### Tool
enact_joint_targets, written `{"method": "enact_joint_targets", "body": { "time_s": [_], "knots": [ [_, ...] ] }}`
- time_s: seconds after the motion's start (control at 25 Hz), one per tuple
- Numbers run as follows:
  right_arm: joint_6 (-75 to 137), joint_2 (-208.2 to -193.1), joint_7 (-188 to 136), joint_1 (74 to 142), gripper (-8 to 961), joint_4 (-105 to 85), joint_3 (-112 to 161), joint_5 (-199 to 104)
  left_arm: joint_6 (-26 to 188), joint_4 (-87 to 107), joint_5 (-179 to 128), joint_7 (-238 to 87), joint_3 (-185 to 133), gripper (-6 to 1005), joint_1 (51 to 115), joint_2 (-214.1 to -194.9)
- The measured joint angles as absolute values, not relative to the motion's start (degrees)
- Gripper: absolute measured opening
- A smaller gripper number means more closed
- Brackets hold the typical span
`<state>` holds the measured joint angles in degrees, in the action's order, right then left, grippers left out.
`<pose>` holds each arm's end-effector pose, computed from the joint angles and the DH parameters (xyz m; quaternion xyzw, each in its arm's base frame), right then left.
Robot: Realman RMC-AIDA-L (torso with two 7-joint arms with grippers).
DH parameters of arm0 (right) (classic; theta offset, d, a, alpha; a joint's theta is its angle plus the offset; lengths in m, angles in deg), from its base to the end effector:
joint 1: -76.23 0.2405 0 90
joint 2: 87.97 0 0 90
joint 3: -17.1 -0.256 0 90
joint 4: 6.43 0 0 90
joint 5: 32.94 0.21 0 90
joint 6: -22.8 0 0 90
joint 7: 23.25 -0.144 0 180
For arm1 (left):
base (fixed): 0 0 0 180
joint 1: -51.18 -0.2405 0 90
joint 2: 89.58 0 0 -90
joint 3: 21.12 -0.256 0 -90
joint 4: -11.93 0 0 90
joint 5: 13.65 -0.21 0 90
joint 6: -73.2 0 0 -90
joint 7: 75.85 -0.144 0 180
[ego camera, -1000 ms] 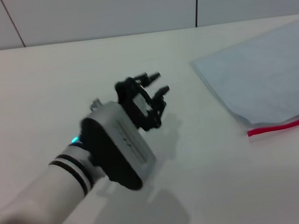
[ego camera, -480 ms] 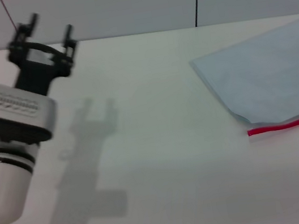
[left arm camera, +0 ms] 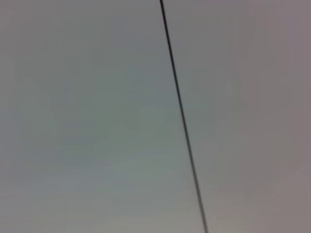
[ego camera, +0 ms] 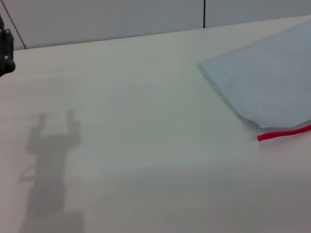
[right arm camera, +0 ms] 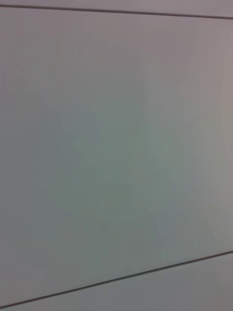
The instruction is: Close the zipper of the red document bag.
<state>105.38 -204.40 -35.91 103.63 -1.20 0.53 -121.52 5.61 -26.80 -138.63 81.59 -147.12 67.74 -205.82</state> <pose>0.3291 0.3302 0.0467 -0.6020 0.1861 0.3867 0.6733 -0.2678 0.3366 0.0174 -0.6122 -0.1211 -0.3126 0.7161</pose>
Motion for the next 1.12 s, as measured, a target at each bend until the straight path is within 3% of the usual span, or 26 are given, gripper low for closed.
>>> {"method": "enact_joint_targets", "body": {
  "time_s": [1.12],
  "knots": [
    [105.4, -204.42, -36.2, 103.8, 886, -1.2, 0.7, -121.8, 4.1, -25.2, -138.5, 85.3, -147.1, 626, 68.3, -205.86]
  ]
}}
